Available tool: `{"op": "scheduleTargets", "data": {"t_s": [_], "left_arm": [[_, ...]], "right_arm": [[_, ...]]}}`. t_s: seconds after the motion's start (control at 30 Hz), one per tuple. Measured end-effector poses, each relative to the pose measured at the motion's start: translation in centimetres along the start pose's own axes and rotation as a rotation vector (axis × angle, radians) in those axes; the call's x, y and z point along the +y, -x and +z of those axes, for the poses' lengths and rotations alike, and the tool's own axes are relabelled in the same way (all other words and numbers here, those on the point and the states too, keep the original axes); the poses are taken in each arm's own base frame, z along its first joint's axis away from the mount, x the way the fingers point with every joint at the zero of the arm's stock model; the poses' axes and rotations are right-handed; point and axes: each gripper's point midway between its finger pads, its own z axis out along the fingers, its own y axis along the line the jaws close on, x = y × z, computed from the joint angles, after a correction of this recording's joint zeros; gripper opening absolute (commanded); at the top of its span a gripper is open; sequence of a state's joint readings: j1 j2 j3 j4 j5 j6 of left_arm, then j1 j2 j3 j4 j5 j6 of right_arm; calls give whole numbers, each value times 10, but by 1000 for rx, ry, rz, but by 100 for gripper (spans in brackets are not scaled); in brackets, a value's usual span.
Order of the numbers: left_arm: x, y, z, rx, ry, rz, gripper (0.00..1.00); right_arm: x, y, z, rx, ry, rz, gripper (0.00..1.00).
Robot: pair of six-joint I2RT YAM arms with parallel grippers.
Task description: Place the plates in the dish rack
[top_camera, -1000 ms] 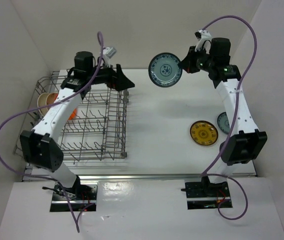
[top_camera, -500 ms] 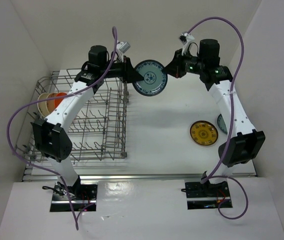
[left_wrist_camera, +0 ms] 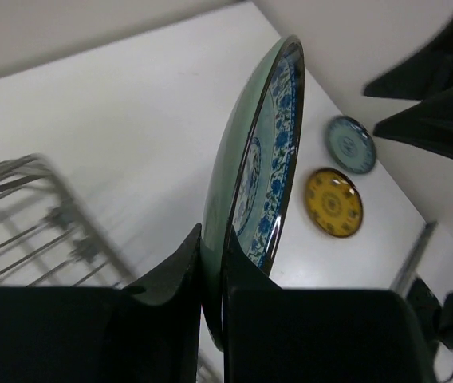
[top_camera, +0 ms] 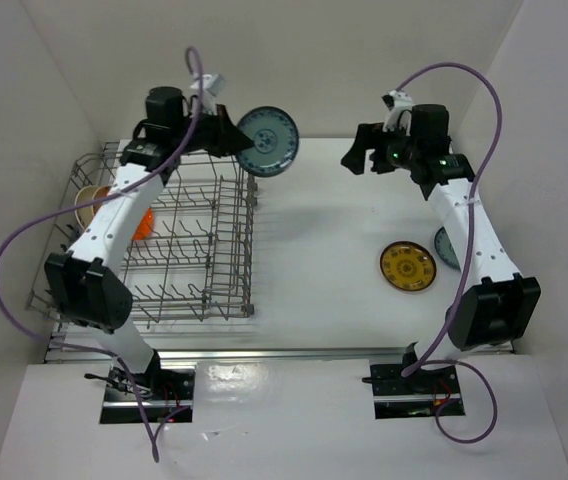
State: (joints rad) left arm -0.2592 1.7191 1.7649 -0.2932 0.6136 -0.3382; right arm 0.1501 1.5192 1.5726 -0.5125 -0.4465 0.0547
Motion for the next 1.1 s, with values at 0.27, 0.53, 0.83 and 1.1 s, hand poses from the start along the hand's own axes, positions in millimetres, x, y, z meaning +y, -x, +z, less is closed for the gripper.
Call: {"op": "scheduleTargets", "data": {"t_s": [0.27,0.53,0.83,1.1], "left_arm": [[33,57,-120,-248,345,39,0],[49,29,-194,-323,591,13,0],[90,-18,-202,-215,757,-33,0],[122,-26,-236,-219,951,-50,0]], "right_arm": [[-126,-59,-42,68,-501,311,100],[-147,-185,-71,304,-703,609,100],[-140,-263,-84,464,-801,720,83],[-149,-281,-63,461,-795,744,79]]}}
